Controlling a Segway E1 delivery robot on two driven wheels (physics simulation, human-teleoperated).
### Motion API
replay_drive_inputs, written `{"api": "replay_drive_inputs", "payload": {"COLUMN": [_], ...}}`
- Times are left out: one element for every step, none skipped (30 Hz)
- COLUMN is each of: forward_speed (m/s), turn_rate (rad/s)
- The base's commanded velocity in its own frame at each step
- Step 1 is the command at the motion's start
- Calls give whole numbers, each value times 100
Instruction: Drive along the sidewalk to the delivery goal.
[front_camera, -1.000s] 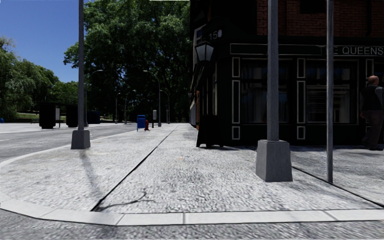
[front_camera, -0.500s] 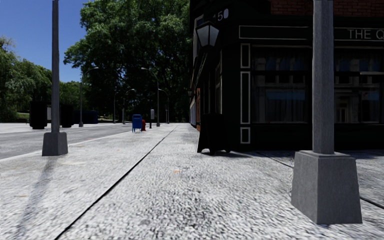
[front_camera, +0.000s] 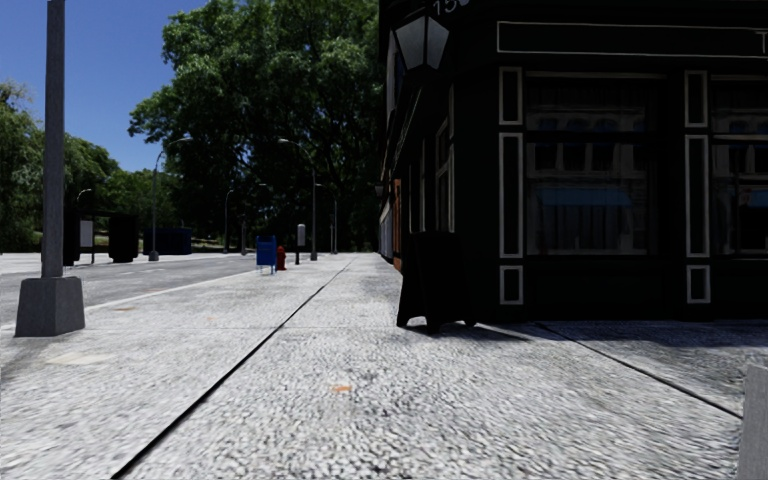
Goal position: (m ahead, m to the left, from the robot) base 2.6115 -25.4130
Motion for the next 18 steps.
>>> {"api": "replay_drive_inputs", "payload": {"forward_speed": [117, 117, 117, 116, 115, 113, 112, 112, 112, 112, 112, 112, 112, 112, 112, 111, 111, 111], "turn_rate": [0, 0, 0, 0, 0, -15, -29, -29, -39, -47, -55, -55, -60, -62, -64, -64, -64, -65]}}
